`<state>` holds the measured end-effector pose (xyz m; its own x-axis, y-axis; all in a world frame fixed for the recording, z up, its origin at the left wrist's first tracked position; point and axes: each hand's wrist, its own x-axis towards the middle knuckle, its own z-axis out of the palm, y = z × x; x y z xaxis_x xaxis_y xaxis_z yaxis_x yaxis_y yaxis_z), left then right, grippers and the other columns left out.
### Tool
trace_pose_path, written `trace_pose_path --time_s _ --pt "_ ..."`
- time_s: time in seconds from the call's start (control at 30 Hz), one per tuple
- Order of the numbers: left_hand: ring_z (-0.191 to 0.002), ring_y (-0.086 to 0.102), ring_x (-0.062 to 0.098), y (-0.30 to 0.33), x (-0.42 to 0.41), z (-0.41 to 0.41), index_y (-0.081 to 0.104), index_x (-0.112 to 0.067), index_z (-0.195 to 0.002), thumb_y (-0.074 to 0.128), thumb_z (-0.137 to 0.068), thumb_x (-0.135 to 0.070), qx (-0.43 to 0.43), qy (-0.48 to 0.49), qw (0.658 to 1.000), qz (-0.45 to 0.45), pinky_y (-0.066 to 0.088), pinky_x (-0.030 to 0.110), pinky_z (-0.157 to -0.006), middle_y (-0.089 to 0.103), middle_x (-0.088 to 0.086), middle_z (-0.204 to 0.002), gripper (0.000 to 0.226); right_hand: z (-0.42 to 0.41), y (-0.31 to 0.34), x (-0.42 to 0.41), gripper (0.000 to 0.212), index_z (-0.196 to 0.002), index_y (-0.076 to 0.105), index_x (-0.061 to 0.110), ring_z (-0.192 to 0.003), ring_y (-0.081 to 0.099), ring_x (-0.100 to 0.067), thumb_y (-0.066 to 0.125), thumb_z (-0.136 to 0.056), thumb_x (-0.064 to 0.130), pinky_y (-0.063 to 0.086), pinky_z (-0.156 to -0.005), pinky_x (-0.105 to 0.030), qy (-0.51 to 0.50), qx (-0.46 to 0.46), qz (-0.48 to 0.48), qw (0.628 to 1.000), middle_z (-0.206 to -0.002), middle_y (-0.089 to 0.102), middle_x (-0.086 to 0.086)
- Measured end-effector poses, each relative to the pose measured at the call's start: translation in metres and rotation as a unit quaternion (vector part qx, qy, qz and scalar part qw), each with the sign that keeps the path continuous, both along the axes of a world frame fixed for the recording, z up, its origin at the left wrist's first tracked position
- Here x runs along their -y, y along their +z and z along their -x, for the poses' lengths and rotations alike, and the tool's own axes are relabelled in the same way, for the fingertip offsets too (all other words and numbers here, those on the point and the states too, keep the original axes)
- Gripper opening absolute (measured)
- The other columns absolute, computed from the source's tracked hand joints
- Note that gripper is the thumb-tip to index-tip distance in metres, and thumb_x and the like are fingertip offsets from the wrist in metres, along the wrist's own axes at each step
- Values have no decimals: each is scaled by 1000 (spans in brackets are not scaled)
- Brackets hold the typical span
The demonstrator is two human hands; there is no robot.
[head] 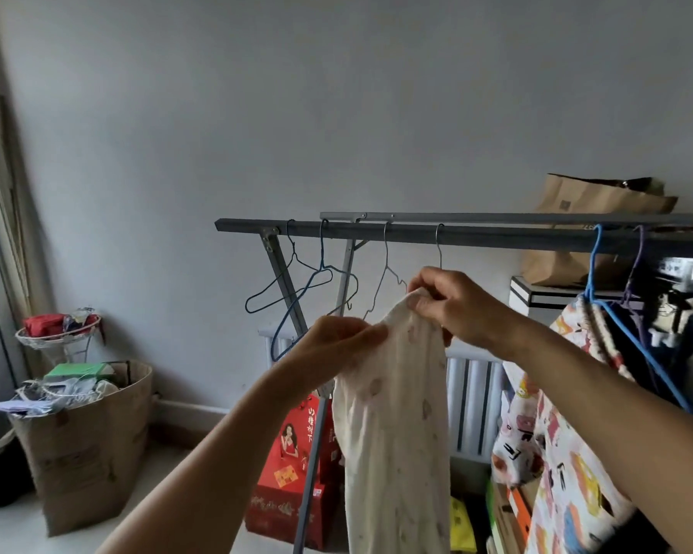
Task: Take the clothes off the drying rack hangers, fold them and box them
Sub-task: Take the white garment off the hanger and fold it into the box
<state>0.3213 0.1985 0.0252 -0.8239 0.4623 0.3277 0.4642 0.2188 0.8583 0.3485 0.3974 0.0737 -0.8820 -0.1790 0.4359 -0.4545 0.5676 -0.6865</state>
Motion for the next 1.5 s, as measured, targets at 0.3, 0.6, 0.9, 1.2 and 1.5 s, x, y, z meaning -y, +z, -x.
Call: trace_pose_path --time_s 0.3,0.6,0.9,1.2,1.5 --pt "-67 67 12 29 24 11 75 -5 -87 66 -90 -13 -163 39 984 57 56 25 -67 73 8 -75 13 -9 8 -42 7 -81 57 13 -64 38 -9 61 -86 10 28 -61 -26 120 51 127 983 -68 52 5" --pt "-70 66 1 72 7 4 79 -18 -88 68 -89 -28 -316 121 924 177 49 19 -66 74 -7 -77 15 -20 32 -39 20 -75 67 24 -66 56 -10 65 -89 40 43 -64 -32 -40 -34 -161 986 -64 64 12" --pt "-63 58 7 79 -10 -1 67 -35 -88 60 -82 -64 -335 214 890 223 41 24 -54 59 -16 -64 31 -26 33 -33 34 -64 48 9 -74 48 -15 68 -87 24 38 -63 -28 -90 -139 -157 973 -81 50 -1" --pt "-57 52 6 73 -19 2 62 -20 -63 43 -78 -80 -285 233 849 379 32 25 -51 55 -7 -57 65 -24 22 -36 32 -69 45 15 -68 53 -19 70 -86 22 43 -61 -34 -64 -21 -73 995 -68 57 -5" --pt "-75 65 20 64 -29 2 75 -17 -80 63 -79 -66 -176 255 914 263 53 34 -68 67 0 -74 50 -20 1 -19 19 -89 49 16 -71 57 -20 66 -85 9 51 -59 -31 -88 -31 76 993 -84 59 -8"
